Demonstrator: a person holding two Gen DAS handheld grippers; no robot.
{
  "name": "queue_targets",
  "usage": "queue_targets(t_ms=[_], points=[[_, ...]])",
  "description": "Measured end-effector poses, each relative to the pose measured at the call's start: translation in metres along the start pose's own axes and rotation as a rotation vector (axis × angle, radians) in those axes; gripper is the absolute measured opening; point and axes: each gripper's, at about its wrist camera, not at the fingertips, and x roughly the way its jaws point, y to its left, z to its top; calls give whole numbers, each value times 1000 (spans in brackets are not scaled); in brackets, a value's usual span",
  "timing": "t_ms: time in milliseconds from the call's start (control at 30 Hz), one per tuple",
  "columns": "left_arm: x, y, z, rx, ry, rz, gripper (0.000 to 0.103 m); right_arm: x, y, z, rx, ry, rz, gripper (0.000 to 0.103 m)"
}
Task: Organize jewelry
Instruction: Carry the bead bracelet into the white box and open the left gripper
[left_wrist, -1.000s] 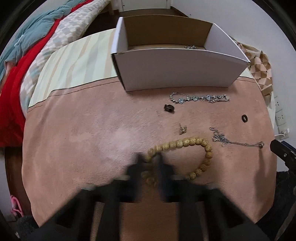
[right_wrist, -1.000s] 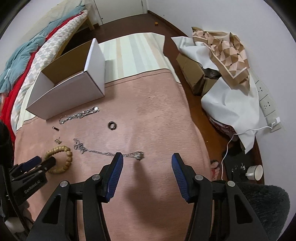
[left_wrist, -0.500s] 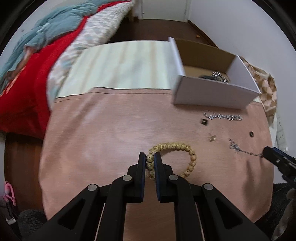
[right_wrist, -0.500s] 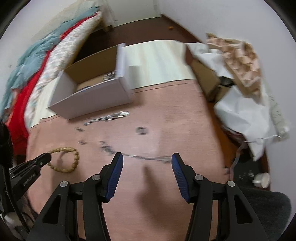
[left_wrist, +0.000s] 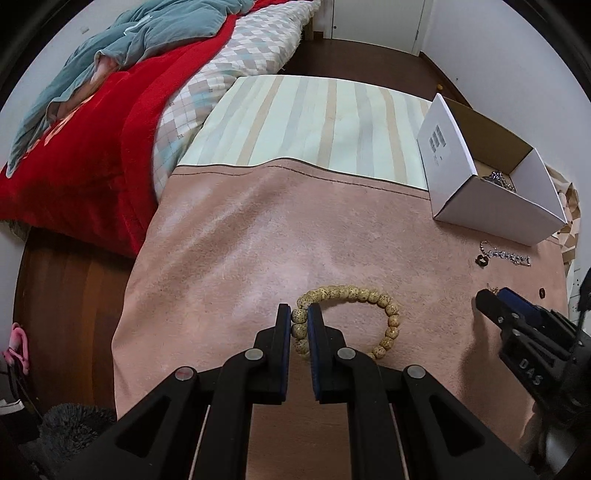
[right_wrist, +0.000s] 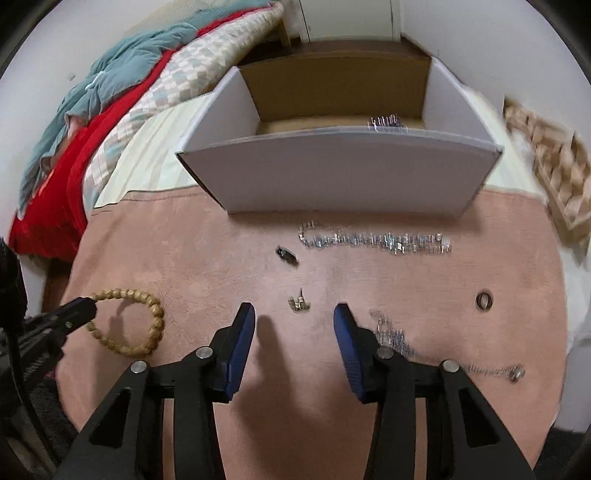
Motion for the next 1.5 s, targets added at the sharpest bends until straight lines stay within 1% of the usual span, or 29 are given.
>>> queue_targets(t_ms=[33,67,133,367,500,767,900,1000,1100,1233,1300,1333,1433,1500], points=[[0,-1,1,2,-1,-1,7,1,3,0,-14,-4,-11,29],[0,-2,1,4,-2,-2,7,3,7,0,-28,-8,-21,17],[-1,-4,2,6,-4,-4,7,6,11,1,-51,-13,-44,8],[-10,-13,8,17,-18,-19,7,3,12,2,-62,-30,-54,8],[-29,-24,16,30,-39,-48,7,-11,7,4,-44,-51,-40,8],[-79,-57,44,91,-115,-127,7,-70,-20,21,26,-132,4,8],[-105,-77,68,130,-167,-168,7,-98,-35,37,57,-174,25,8],[-117,-95,89,171,-197,-194,7,-115,-46,54,66,-200,40,8],[-119,-113,111,206,-208,-218,7,-124,-57,74,67,-212,43,8],[-106,-132,137,249,-190,-231,7,-115,-69,102,77,-194,41,8],[-96,-140,148,268,-175,-222,7,-106,-75,115,84,-168,45,8],[-92,-144,152,275,-170,-217,7,-99,-79,122,90,-146,52,0],[-75,-153,165,286,-141,-215,7,-79,-86,135,102,-92,55,0],[-60,-157,174,293,-106,-213,7,-67,-87,140,98,-63,45,0]])
